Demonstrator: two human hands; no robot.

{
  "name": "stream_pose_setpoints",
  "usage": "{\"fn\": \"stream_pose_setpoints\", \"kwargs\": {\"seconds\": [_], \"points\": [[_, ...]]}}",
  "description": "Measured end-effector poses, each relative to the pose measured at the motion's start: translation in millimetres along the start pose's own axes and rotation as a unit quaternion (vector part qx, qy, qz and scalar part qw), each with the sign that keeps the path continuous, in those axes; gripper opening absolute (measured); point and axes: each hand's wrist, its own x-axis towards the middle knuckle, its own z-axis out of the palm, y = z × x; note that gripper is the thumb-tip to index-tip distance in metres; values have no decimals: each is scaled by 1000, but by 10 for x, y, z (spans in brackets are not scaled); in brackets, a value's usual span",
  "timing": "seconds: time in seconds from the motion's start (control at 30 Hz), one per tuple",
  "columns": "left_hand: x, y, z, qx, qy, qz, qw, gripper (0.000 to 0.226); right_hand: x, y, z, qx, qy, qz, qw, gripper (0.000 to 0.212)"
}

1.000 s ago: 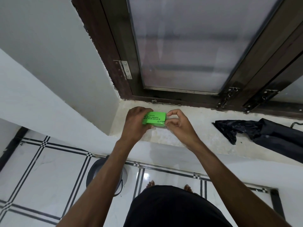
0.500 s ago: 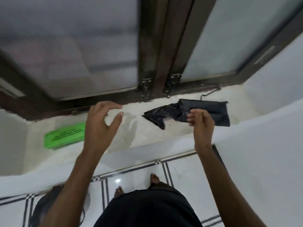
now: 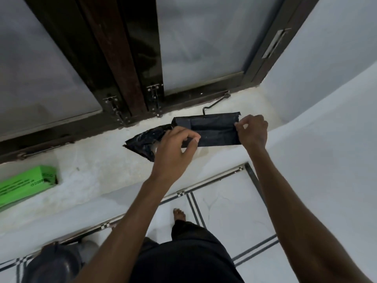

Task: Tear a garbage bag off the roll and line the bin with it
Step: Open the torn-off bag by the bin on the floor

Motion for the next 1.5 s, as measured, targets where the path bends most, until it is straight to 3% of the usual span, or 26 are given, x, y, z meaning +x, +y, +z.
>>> {"fn": "stream_pose_setpoints", "kwargs": {"seconds": [0.13,0.23,0.37,0.43,0.53,0.7,0.8,0.87,0.93,1.03,1.13,1.17,1.2,1.27,1.3,1.33,1.4,1.47,1.5], "points": [[-10,76,123,-23,-13,-29,999,15,18,12,40,-20,-4,-40,999,22],[-55,133,160,-48,-15,-51,997,16,-78,71,-25,112,3,-79,991,15],[-166,297,138,-110,-12,-85,990,17,-655,-30,-434,359,-42,-118,925,10],[-249,357,124,-141,-29,-111,983,17,-1027,-51,-526,421,-60,-112,898,10],[-502,384,59,-192,-79,-118,971,19,-1634,-82,-547,508,-130,-76,848,27],[-1221,258,-119,-256,-139,-147,945,3,-2482,-28,-363,570,-251,-49,780,31],[-1737,46,-230,-243,-74,-167,953,16,-2940,83,-198,593,-274,-27,757,27],[-2099,-100,-326,-266,6,-218,939,21,-3221,166,-129,623,-257,25,739,27],[-2430,-201,-424,-295,87,-283,908,23,-3461,277,-70,635,-224,92,733,24],[-3077,-294,-469,-335,148,-342,866,19,-3926,330,-2,616,-213,171,738,24],[-3561,-273,-427,-430,199,-375,796,12,-4294,344,142,626,-277,276,674,25],[-3712,-269,-428,-447,221,-385,777,11,-4413,386,200,599,-297,282,688,28],[-3851,-278,-428,-453,237,-393,765,13,-4527,436,253,545,-307,259,736,41],[-4103,-279,-420,-442,250,-396,765,18,-4786,505,239,384,-254,137,877,65],[-4248,-246,-422,-423,251,-391,778,19,-4923,505,172,319,-193,48,927,66],[-4383,-208,-423,-401,251,-382,794,20,-5037,474,81,292,-136,-48,945,60],[-4562,-150,-403,-362,248,-368,820,21,-5142,382,-31,297,-108,-218,923,36],[-4806,-64,-369,-341,261,-370,824,21,-5261,356,-52,252,-226,-339,877,20],[-4912,-33,-349,-336,265,-375,823,20,-5322,388,-30,214,-299,-357,858,20]]}}
